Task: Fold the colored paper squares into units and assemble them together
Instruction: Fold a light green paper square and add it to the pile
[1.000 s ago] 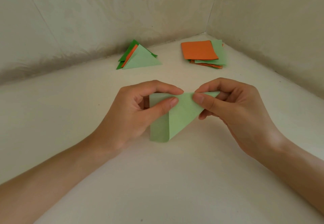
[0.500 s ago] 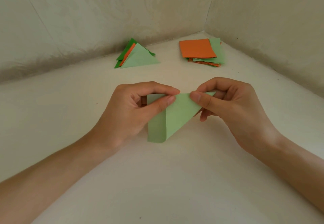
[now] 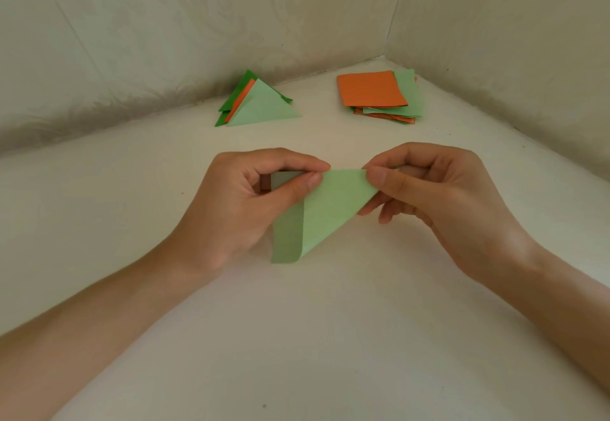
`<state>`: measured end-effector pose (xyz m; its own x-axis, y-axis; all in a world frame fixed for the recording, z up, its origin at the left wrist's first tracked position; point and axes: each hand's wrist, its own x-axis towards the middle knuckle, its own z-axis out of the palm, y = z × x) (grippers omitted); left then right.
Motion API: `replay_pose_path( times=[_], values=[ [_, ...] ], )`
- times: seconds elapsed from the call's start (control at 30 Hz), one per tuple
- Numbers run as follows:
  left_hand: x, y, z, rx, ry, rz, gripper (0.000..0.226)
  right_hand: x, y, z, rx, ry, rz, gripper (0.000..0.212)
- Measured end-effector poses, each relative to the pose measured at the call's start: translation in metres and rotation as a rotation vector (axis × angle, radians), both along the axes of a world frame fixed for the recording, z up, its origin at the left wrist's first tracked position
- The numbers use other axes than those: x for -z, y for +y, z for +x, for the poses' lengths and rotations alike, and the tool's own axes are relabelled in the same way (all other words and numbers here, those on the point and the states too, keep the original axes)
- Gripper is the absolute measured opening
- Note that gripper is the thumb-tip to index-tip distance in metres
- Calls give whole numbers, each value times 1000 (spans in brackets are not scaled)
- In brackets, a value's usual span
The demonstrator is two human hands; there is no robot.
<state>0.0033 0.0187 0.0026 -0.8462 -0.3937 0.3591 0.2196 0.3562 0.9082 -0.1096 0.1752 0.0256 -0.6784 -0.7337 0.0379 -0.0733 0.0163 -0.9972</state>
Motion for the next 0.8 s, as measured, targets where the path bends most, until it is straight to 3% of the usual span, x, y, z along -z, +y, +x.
replay_pose_path(
  times=[0.2, 0.4, 0.67, 0.8],
  values=[
    [2, -2, -1, -12, -77, -30, 12, 6, -1, -7, 65, 71, 184, 11],
    [6, -6, -4, -57, -210, -332, 12, 16, -2, -12, 79, 664, 557, 18],
    [13, -15, -10, -11, -227, -615, 13, 20, -5, -18, 70, 656, 660, 21],
    [20, -22, -15, 74, -133, -826, 29, 24, -3, -21, 61, 645, 643, 18]
  ],
)
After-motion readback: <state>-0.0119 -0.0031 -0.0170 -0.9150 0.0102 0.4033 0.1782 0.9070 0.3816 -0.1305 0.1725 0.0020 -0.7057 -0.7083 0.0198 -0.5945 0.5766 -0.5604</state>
